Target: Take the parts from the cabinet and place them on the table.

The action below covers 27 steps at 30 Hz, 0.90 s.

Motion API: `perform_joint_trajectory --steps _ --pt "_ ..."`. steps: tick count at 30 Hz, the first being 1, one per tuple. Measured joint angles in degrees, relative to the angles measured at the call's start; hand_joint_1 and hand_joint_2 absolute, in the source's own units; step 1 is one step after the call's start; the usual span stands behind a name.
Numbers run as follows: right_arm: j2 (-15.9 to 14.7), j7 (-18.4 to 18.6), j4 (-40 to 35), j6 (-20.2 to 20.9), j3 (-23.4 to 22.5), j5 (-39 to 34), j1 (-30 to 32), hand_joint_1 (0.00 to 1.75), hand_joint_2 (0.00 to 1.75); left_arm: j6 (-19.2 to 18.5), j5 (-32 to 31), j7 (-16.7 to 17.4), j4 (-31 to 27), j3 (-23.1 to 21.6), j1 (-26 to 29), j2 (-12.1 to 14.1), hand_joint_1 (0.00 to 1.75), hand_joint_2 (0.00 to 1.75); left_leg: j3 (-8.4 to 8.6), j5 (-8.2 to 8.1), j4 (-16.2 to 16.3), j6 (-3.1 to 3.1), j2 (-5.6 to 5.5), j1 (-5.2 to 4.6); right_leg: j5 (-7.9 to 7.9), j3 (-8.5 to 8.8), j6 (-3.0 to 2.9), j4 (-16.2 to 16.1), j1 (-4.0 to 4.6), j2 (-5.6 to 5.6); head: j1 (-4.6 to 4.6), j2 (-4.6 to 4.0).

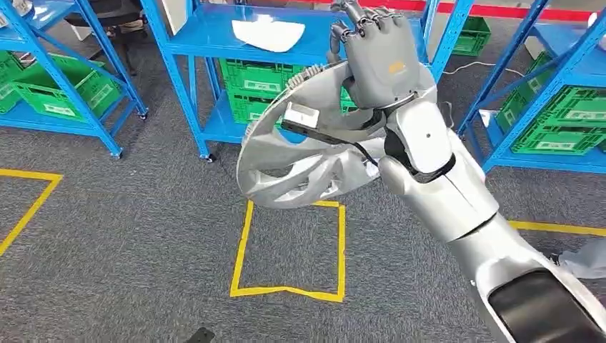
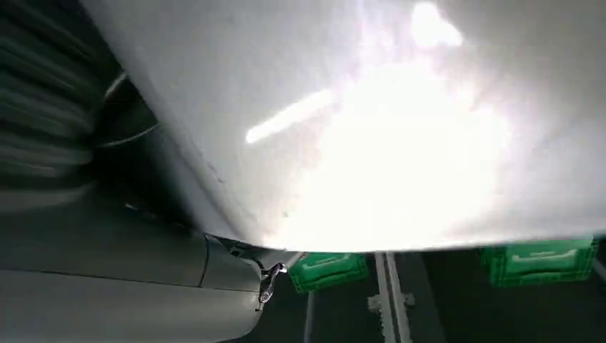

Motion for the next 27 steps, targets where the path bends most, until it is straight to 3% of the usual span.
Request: perform_joint_trajectory --steps 1,2,3,4,5,6,9,10,12,13,14,15,16,17,19,20,21,23,24,25,26,27 --pt "-0.26 0.13 0.0 0.07 0.0 -0.02 0.12 1.75 1.75 -0.02 -0.11 0.11 0.02 0.0 0.0 0.0 0.0 1.75 -1.05 0.67 0.16 -0.1 0.0 0.0 1.41 0.95 -0.07 0.31 0.0 0.0 0.0 -0.02" --pt "-0.48 0.24 0.0 0.15 0.0 -0.02 0.16 1.75 1.75 -0.04 -0.2 0.3 0.02 0.0 -0.01 0.0 0.0 1.75 -1.97 1.25 0.35 -0.2 0.0 0.0 3.38 3.15 -0.23 -1.83 0.01 0.0 0.02 0.0" --pt "-0.74 0.28 0.0 0.2 0.0 -0.02 0.15 1.75 1.75 -0.09 -0.33 0.42 0.02 0.0 -0.01 -0.02 0.0 1.75 -2.81 1.79 0.54 -0.34 -0.02 -0.01 4.97 6.49 -0.54 -6.02 0.06 0.01 0.04 0.0" --pt "-0.94 0.31 -0.02 0.2 -0.09 -0.02 0.14 1.75 1.75 -0.11 -0.39 0.48 0.02 0.0 -0.01 -0.04 0.0 1.75 -3.39 2.27 0.75 -0.51 -0.06 -0.01 5.24 10.33 -0.96 -11.01 0.16 0.04 0.07 0.0" --pt "-1.09 0.31 -0.18 0.18 -0.26 -0.02 0.13 1.75 1.75 -0.15 -0.48 0.55 0.0 0.02 0.01 -0.04 0.0 1.75 -3.94 2.68 0.93 -0.84 -0.07 -0.14 3.01 13.93 -1.49 -16.17 0.42 0.07 0.09 0.0" --pt "-1.11 0.28 -0.41 0.15 -0.33 0.0 0.2 1.75 1.75 -0.15 -0.59 0.61 0.0 0.02 -0.01 -0.02 0.0 1.75 -4.22 3.12 0.99 -1.2 -0.09 -0.2 2.26 14.9 -1.65 -18.74 0.6 0.11 -0.06 0.0" --pt "-1.85 0.37 -0.48 0.24 -0.72 -0.02 0.28 1.75 1.75 -0.22 -0.72 0.83 0.04 0.02 0.03 -0.02 0.0 1.75 -4.28 5.04 -0.18 -2.32 -0.16 -0.13 3.78 13.87 -2.47 -18.58 0.79 0.13 0.09 -0.02" --pt "-2.12 0.37 -0.48 0.31 -0.81 -0.02 0.34 1.75 1.75 -0.24 -0.72 0.9 0.11 0.02 0.11 0.09 0.0 1.75 -4.83 4.69 0.07 -2.54 -0.2 -0.01 4.78 13.5 -2.91 -19.24 0.13 -0.2 0.11 -0.02" --pt "-2.21 0.37 -0.48 0.33 -0.87 -0.02 0.34 1.75 1.75 -0.28 -0.74 0.92 0.11 0.02 0.21 0.0 0.0 1.75 -6.24 -1.25 4.32 -2.97 -0.29 -0.03 6.07 12.28 -3.54 -19.37 0.16 -0.22 -0.37 0.0" --pt "-2.25 0.37 -0.48 0.33 -0.9 -0.02 0.35 1.75 1.75 -0.28 -0.74 0.92 0.11 0.02 0.14 0.0 0.0 1.75 -7.3 -4.78 8.93 -3.23 -0.29 0.08 6.7 11.4 -3.6 -19.3 0.21 -0.2 -0.44 -0.02" --pt "-2.32 0.35 -0.48 0.37 -0.9 -0.02 0.38 1.75 1.75 -0.28 -0.79 0.92 0.11 0.02 0.06 0.02 0.0 1.75 -8.3 -7.3 13.81 -3.42 -0.3 0.07 7.36 10.5 -3.63 -19.17 0.28 -0.19 -0.46 -0.02" --pt "-2.47 0.37 -0.48 0.42 -0.9 -0.02 0.48 1.75 1.75 -0.28 -0.85 0.92 0.11 0.02 0.03 0.04 0.0 1.75 -8.69 -7.96 17.09 -3.53 -0.31 0.08 7.91 9.69 -3.59 -19.04 0.31 -0.19 -0.46 0.0" --pt "-2.62 0.39 -0.48 0.42 -0.96 -0.02 0.65 1.75 1.75 -0.28 -0.87 0.94 0.11 0.02 0.04 0.07 0.0 1.75 -8.07 -7.07 18.0 -3.57 -0.3 0.08 8.41 8.89 -3.5 -18.92 0.31 -0.2 -0.46 -0.02" --pt "-2.75 0.41 -0.48 0.42 -0.98 -0.02 0.82 1.75 1.75 -0.28 -0.9 0.96 0.11 0.02 0.06 0.07 0.0 1.75 -6.31 -5.17 16.68 -3.53 -0.3 0.08 8.91 8.15 -3.39 -18.78 0.3 -0.21 -0.52 0.0" --pt "-3.06 0.44 -0.48 0.42 -1.05 -0.02 0.96 1.75 1.75 -0.28 -0.92 0.96 0.11 0.02 0.0 0.07 0.0 1.75 0.33 -1.85 7.74 -3.35 -0.29 0.1 9.84 6.75 -3.0 -18.36 0.23 -0.2 -0.55 -0.02" --pt "-3.15 0.44 -0.63 0.42 -1.2 -0.02 0.95 1.75 1.75 -0.28 -0.92 0.96 0.09 0.02 -0.15 0.07 0.0 1.75 3.3 -3.77 2.49 -3.09 -0.32 0.08 10.21 6.25 -2.67 -18.17 0.24 -0.2 -0.57 -0.02" --pt "-3.32 0.44 -0.79 0.42 -1.36 -0.04 0.93 1.75 1.75 -0.28 -0.94 0.92 0.07 0.02 -0.2 0.07 0.0 1.75 5.58 -4.88 -0.61 -2.8 -0.49 -0.32 10.57 5.87 -2.39 -18.02 0.44 -0.26 -0.48 -0.02" --pt "-3.43 0.52 -0.96 0.24 -1.38 0.0 0.97 1.75 1.75 -0.28 -0.98 0.7 0.09 0.02 -0.22 0.04 0.0 1.75 4.86 -4.44 -0.42 -2.15 -0.6 -0.52 11.42 5.85 -1.94 -18.51 0.37 -0.31 -0.57 0.0" --pt "-3.78 0.81 -1.11 0.2 -1.44 0.11 1.02 1.75 1.75 -0.37 -1.18 0.09 0.09 0.02 -0.2 0.04 0.0 1.75 4.51 -4.11 -0.26 -1.63 -0.58 -0.6 11.91 5.74 -1.41 -18.66 0.39 -0.29 -0.5 -0.02" --pt "-4.21 0.96 -1.22 0.22 -1.44 0.18 1.24 1.75 1.75 -0.61 -1.38 -0.39 0.09 0.02 -0.17 -0.09 0.0 1.75 4.38 -3.55 -0.63 -0.99 -0.45 -0.13 11.86 5.44 -1.12 -18.61 0.45 -0.17 -0.59 0.0" --pt "-4.74 1.09 -1.31 0.24 -1.53 0.2 1.33 1.75 1.75 -0.7 -1.42 -0.68 0.09 0.02 -0.21 -0.11 0.0 1.75 4.07 -3.14 -0.68 -0.47 -0.35 -0.04 10.33 5.09 -0.76 -17.65 0.22 0.01 -0.44 -0.02" --pt "-5.25 1.14 -1.44 0.33 -1.64 0.24 1.42 1.75 1.75 -0.77 -1.55 -0.98 0.09 0.02 -0.23 -0.04 0.0 1.75 3.6 -2.71 -0.67 -0.05 -0.3 -0.03 7.21 3.95 -0.35 -14.5 0.18 0.07 -0.26 0.0"
